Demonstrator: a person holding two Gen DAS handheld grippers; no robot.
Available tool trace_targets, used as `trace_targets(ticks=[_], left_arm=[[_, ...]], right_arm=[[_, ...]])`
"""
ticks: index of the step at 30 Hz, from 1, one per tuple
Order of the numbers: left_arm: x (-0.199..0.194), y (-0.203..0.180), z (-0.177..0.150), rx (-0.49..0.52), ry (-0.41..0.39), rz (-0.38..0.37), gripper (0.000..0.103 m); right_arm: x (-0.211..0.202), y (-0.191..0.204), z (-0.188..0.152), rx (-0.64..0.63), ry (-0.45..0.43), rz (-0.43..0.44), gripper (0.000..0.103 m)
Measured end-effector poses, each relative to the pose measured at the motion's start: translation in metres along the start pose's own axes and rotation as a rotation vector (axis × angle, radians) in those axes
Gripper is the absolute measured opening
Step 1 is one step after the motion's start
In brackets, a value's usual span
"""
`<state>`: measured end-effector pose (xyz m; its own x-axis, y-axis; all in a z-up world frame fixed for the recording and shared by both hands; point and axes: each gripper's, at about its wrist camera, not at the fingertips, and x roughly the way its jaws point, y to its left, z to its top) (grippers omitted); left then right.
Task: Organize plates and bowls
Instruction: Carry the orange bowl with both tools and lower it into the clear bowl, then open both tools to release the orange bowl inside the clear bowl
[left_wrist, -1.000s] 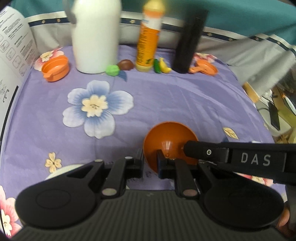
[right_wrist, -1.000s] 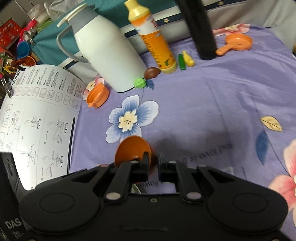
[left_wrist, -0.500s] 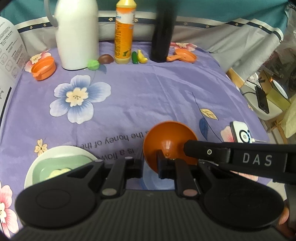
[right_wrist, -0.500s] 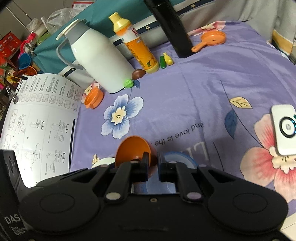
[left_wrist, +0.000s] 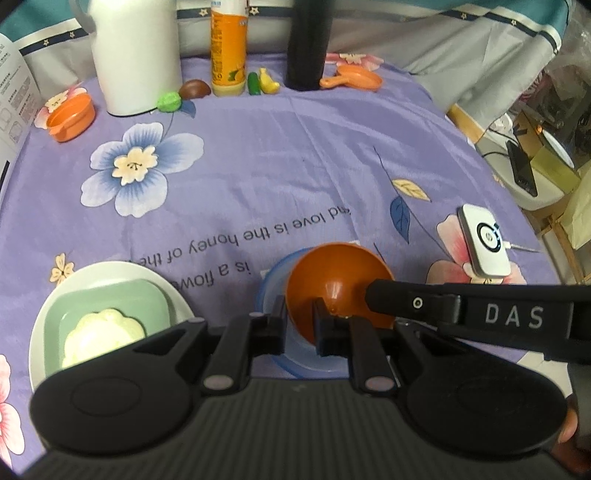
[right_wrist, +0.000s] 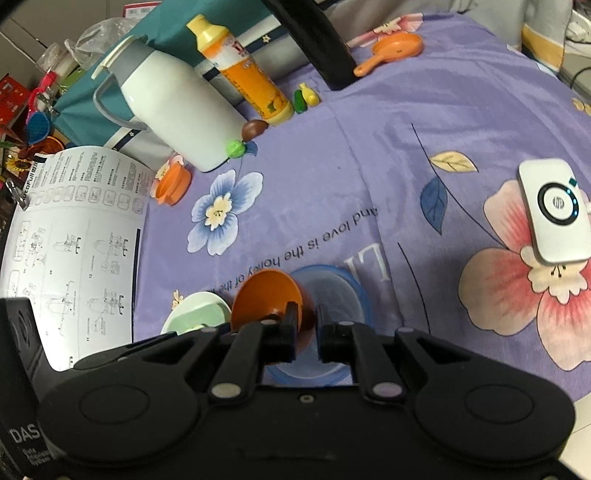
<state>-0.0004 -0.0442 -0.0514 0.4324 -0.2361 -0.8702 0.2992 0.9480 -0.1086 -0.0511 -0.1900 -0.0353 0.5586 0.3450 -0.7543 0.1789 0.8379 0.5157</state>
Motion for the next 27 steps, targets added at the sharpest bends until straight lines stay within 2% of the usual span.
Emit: trace_targets(ticks=[11, 14, 16, 17, 19, 20, 22, 25, 27], left_arm=[[0.015, -0.002, 0.0, 0.015, 0.034, 0.025, 0.015], [0.012, -0.002, 0.002, 0.015, 0.025, 0.041, 0.03], [0.005, 0.001, 0.003, 0.014, 0.001, 0.067, 0.05], [0.0, 0.003, 0.003, 0.015, -0.02, 0.081, 0.056], [-0.01, 0.008, 0.003, 0.005, -0.059, 0.088, 0.074], [-0.014, 0.012, 0.002, -0.001, -0.073, 0.087, 0.077], [-0.021, 0.019, 0.0, -0.008, -0.098, 0.097, 0.086], [-0.025, 0.027, -0.005, -0.018, -0.108, 0.106, 0.09], [-0.024, 0.03, -0.007, -0.031, -0.1, 0.1, 0.091]], right_arm=[[0.014, -0.01, -0.003, 0.038, 0.034, 0.005, 0.012], [0.015, -0.012, -0.003, 0.046, 0.038, 0.003, 0.016], [0.014, -0.013, -0.002, 0.051, 0.03, 0.0, 0.029], [0.012, -0.013, -0.001, 0.051, 0.023, 0.005, 0.03], [0.007, -0.014, 0.001, 0.055, 0.011, 0.015, 0.032], [0.005, -0.014, 0.002, 0.055, 0.003, 0.016, 0.035], [-0.001, -0.014, 0.003, 0.05, -0.021, 0.009, 0.059], [-0.007, -0.016, 0.004, 0.047, -0.043, -0.013, 0.079], [-0.008, -0.017, 0.003, 0.051, -0.046, -0.027, 0.088]])
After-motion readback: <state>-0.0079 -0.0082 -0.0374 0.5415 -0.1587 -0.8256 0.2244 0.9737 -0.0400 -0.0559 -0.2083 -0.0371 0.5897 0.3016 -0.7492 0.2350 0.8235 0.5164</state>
